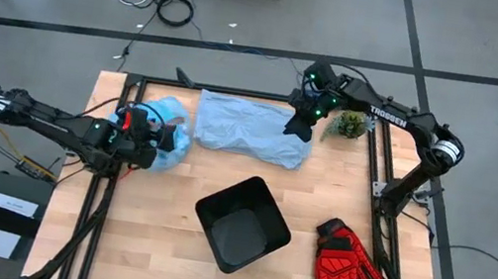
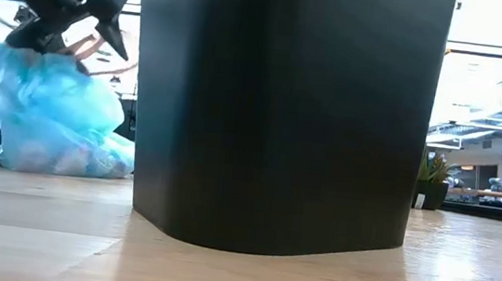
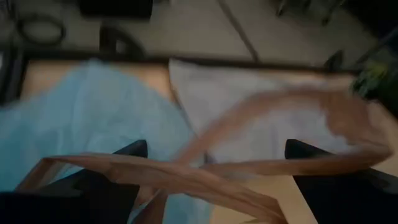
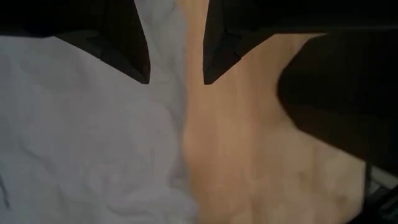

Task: Place trash/remove bag and relplace
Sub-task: Put the light blue trash bag from center to upper left of the table

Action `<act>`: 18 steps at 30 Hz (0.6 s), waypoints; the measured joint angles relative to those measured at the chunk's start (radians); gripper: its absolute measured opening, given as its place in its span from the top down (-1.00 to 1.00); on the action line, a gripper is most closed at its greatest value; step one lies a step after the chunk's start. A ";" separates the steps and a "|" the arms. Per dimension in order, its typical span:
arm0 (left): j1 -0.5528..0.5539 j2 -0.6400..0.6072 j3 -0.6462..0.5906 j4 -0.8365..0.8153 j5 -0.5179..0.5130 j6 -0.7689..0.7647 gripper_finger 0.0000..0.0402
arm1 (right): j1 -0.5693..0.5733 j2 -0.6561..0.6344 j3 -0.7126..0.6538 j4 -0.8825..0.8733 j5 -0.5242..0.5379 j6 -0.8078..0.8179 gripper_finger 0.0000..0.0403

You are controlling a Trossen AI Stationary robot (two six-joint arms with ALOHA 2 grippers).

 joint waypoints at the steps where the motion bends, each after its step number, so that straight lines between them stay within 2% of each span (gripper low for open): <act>1: 0.012 0.002 0.000 -0.004 -0.029 0.040 -0.96 | -0.006 0.000 -0.021 0.034 -0.003 0.005 0.30; 4: 0.083 0.018 -0.004 -0.080 -0.065 0.072 -0.95 | -0.016 0.000 -0.070 0.107 -0.012 0.007 0.28; 8: 0.227 0.056 -0.005 -0.123 0.000 -0.027 -0.94 | -0.019 0.000 -0.095 0.179 -0.013 0.000 0.28; 15: 0.409 0.127 0.019 0.000 -0.041 -0.017 -0.94 | -0.025 0.000 -0.095 0.237 -0.011 -0.048 0.28; 18: 0.447 0.127 0.062 0.084 -0.041 0.047 -0.94 | -0.027 0.000 -0.095 0.234 0.057 -0.083 0.28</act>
